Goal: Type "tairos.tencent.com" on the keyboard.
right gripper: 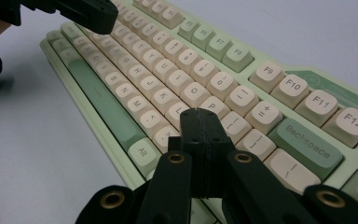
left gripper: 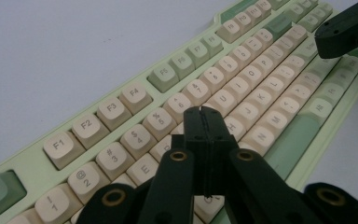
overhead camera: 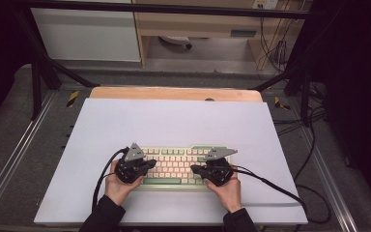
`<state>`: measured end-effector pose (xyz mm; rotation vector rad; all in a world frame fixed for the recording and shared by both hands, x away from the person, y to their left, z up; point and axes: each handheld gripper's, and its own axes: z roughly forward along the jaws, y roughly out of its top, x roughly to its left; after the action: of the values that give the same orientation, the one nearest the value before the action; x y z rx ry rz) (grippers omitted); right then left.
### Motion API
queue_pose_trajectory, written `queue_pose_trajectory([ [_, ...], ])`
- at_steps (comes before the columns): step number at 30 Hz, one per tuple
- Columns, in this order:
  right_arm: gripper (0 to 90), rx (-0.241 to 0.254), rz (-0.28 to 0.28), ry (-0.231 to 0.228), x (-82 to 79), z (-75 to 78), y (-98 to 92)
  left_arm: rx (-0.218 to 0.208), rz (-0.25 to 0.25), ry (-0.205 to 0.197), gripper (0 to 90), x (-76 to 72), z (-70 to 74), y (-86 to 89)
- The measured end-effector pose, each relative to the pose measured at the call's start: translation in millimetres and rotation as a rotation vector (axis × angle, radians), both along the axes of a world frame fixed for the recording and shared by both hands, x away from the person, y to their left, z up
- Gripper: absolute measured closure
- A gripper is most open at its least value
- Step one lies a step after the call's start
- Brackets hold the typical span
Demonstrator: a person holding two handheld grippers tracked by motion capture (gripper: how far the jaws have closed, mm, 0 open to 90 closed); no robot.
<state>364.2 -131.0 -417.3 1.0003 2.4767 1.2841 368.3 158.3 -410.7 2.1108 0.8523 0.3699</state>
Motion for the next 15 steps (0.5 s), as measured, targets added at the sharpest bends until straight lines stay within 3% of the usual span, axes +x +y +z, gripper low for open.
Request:
queue_pose_trajectory([
  [15,90.0,0.002,0.0,0.002,0.0,0.0,0.1,0.019,0.015,0.019,90.0,11.9,-12.0,-13.7],
])
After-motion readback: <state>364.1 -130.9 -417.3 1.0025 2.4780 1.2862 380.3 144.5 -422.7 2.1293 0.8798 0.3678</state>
